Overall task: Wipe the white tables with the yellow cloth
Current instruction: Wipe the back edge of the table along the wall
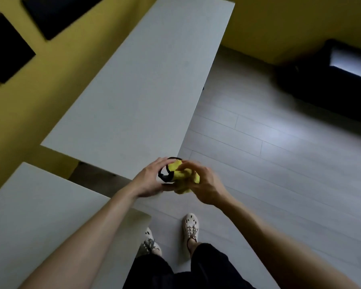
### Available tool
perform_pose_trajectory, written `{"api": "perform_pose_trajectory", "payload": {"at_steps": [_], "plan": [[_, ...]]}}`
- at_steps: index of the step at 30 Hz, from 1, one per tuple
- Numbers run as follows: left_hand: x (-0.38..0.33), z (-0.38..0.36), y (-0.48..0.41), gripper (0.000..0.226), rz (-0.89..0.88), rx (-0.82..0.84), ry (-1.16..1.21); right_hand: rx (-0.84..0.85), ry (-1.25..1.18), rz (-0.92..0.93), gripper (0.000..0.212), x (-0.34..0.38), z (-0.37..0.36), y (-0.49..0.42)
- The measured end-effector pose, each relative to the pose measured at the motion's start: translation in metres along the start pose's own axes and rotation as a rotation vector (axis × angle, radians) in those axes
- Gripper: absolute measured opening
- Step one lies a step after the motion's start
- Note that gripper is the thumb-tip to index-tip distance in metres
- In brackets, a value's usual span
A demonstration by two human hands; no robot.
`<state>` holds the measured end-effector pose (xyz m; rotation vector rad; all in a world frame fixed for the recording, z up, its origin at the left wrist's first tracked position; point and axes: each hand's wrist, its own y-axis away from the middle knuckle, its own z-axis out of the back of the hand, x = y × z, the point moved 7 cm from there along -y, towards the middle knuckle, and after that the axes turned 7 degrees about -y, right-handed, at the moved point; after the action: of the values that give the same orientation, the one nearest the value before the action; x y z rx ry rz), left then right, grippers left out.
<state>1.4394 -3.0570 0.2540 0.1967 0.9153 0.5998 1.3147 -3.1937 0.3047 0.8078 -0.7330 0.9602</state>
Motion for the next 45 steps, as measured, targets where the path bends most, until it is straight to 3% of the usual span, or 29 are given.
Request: {"api": "perform_pose_trajectory", "payload": {"at_steps": [4, 6, 8, 10, 17, 20, 23, 27, 32, 34, 38, 41, 43, 45], "plan": [[-0.02, 0.035, -0.005, 0.048, 0.018, -0.118, 0.055, 0.021, -0.078, 0.062, 0.044, 0.022, 0.035, -0.022], [-0.028, 0.045, -0.004, 0.031, 0.047, -0.128, 0.202, 0.033, -0.155, 0.078, 0.045, 0.035, 0.052, -0.031], [-0.039, 0.053, -0.001, 0.018, 0.068, -0.173, 0.359, 0.041, -0.215, 0.087, 0.043, 0.048, 0.067, -0.039], [-0.047, 0.065, 0.003, 0.013, 0.114, -0.291, 0.318, 0.082, -0.21, 0.102, 0.034, 0.06, 0.074, -0.047], [-0.056, 0.099, 0.038, 0.033, 0.231, -0.494, 0.058, 0.229, 0.185, 0.172, 0.027, 0.082, 0.066, -0.087], [-0.037, 0.108, 0.059, 0.036, 0.335, -0.45, 0.031, 0.341, 0.262, 0.221, 0.033, 0.096, 0.047, -0.107], [-0.013, 0.115, 0.069, 0.019, 0.494, -0.356, -0.158, 0.492, 0.351, 0.278, 0.037, 0.112, 0.016, -0.13], [0.009, 0.13, 0.069, 0.017, 0.598, -0.285, -0.303, 0.653, 0.473, 0.378, 0.027, 0.13, -0.021, -0.172], [0.042, 0.157, 0.05, 0.017, 0.633, -0.503, -0.581, 0.492, 0.504, 0.523, 0.026, 0.151, -0.05, -0.223], [0.063, 0.14, 0.029, 0.026, 0.629, -0.392, -0.663, 0.565, 0.653, 0.58, 0.029, 0.13, -0.071, -0.23], [0.105, 0.072, 0.0, 0.048, 0.654, 0.021, -0.38, 0.912, 1.146, 0.496, 0.042, 0.052, -0.091, -0.25], [0.127, 0.072, -0.01, 0.038, 0.697, -0.204, -0.294, 0.93, 1.104, 0.416, 0.046, 0.044, -0.084, -0.282], [0.136, 0.077, -0.016, 0.053, 0.709, -0.389, -0.327, 0.913, 1.081, 0.434, 0.044, 0.047, -0.085, -0.302], [0.138, 0.078, -0.026, 0.078, 0.694, -0.436, -0.417, 0.918, 1.073, 0.47, 0.042, 0.052, -0.09, -0.318]]}}
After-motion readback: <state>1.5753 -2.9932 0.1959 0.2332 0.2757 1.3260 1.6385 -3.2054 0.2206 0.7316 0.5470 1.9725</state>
